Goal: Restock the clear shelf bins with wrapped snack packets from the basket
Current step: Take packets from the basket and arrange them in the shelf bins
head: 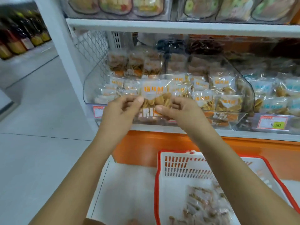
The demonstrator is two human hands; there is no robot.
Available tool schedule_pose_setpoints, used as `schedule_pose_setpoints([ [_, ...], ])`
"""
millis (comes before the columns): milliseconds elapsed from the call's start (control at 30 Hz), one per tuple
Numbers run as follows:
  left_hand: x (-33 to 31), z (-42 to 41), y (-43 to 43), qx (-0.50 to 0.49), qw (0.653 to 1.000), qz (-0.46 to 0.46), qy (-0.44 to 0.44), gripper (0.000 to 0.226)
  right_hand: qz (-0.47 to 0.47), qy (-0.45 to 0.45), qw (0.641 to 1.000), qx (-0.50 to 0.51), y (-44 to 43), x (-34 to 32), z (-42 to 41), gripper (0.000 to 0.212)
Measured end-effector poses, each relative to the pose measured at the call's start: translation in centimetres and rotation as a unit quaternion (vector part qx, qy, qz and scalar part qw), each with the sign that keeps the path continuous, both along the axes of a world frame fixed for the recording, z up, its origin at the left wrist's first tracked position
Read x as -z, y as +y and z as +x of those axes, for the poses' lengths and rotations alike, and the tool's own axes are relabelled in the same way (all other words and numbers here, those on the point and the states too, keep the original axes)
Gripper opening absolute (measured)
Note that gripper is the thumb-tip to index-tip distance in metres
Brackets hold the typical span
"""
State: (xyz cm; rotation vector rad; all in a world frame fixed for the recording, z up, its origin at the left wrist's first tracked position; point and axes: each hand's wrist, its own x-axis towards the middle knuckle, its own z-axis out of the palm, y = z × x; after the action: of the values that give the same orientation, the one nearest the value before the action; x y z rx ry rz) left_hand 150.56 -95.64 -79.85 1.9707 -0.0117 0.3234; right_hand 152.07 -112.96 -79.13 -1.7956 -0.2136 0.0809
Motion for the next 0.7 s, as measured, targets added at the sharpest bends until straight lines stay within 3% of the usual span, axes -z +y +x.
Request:
schedule_pose_setpoints([
  [67, 0.6, 1.0, 1.9, -0.084, 0.995, 0.055, -0.007, 0.017, 0.018, 0.004, 0.999, 0.035, 2.7, -0.6, 3.4, 0.009],
  [167, 1.9, 2.4, 3.9, -0.122, 0.984, 0.132, 0.008, 0.014, 0.022, 0.018, 0.998, 0.062, 7.0, -1.7, 8.7, 0.009],
  [267, 2.6, 3.4, 4.8, -0.110, 0.982, 0.155, 0.020, 0.013, -0.031, 0.051, 0.996, 0.061, 10.6, -1.9, 13.8, 0.038],
  [333, 2.7, 3.9, 5.2, -0.101, 0.980, 0.168, 0.022, 0.015, -0.018, 0.066, 0.995, 0.066, 12.5, -1.2, 16.7, 0.044],
  [400, 2.8, 4.1, 5.7, -0.098, 0.979, 0.177, 0.021, 0.016, -0.009, 0.069, 0.994, 0.083, 14.4, -0.1, 18.8, 0.043],
  [567, 3.0, 4.2, 6.2, -0.078, 0.981, 0.179, 0.009, 0.016, -0.115, 0.043, 0.987, 0.103, 16.8, 1.8, 21.2, 0.038],
  [700, 3.2, 4.2, 6.2, -0.080, 0.979, 0.188, -0.005, 0.018, -0.116, -0.001, 0.981, 0.155, 16.7, 2.1, 21.0, 0.036],
])
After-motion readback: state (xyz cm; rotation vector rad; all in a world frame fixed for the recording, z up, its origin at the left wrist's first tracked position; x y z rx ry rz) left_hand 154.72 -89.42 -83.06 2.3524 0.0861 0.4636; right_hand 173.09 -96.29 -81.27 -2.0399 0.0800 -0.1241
